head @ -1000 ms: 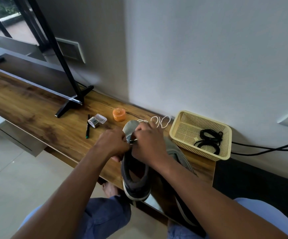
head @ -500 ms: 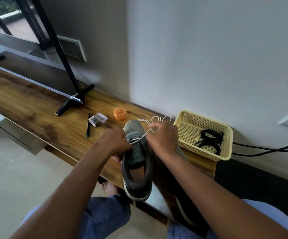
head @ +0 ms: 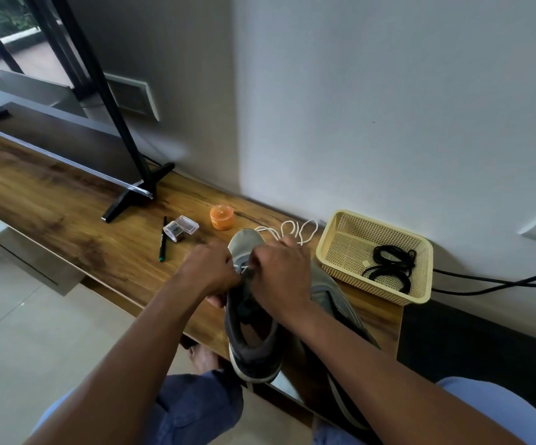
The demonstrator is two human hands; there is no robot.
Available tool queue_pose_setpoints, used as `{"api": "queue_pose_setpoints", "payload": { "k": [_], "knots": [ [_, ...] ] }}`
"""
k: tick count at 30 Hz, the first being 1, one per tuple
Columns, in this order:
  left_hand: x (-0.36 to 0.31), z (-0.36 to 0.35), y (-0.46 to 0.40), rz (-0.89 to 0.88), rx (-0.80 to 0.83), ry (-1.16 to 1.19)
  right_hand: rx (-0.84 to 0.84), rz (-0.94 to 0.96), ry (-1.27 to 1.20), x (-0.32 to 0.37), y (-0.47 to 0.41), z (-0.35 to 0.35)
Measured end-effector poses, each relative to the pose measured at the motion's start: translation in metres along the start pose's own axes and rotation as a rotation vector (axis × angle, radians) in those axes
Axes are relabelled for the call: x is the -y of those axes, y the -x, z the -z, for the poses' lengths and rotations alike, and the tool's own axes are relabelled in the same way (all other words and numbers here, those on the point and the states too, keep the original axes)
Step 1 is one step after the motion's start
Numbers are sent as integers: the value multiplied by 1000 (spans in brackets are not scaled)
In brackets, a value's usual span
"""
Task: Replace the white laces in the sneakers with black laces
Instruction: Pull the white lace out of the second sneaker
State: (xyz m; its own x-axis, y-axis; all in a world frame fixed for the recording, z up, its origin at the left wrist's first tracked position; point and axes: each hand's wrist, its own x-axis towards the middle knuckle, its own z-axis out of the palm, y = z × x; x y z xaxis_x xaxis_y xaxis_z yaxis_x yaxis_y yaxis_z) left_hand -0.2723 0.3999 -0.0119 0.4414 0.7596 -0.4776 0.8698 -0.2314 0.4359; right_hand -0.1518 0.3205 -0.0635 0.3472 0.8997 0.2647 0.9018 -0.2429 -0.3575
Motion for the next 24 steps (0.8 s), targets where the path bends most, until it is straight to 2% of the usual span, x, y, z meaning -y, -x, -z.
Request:
{"api": "queue_pose_setpoints", "payload": {
  "k": [4, 8, 10, 13, 17, 20, 22, 24],
  "knots": [
    [4, 2, 0, 11, 9, 11, -165, -313, -259, -9, -9, 9],
    [3, 1, -2, 3, -21, -25, -184, -591, -382, -17, -18, 20],
    [5, -1, -3, -3, -35, -56, -180, -649, -395, -23, -21, 22],
    [7, -6, -6, -25, -83, -150, -128, -571, -300, -27, -20, 20],
    [6, -14, -20, -100, -346, -200, -108, -298, -95, -24, -9, 13],
    [-1, -23, -27, -168, -373, -228, -117, -104, 19, -18, -4, 24],
    [-5, -27, -28, -188, -371, -246, 13, -12, 146, -12, 1, 37],
    [-5, -31, -29, -219, -389, -255, 206, -5, 203, -7, 6, 45]
  ]
}}
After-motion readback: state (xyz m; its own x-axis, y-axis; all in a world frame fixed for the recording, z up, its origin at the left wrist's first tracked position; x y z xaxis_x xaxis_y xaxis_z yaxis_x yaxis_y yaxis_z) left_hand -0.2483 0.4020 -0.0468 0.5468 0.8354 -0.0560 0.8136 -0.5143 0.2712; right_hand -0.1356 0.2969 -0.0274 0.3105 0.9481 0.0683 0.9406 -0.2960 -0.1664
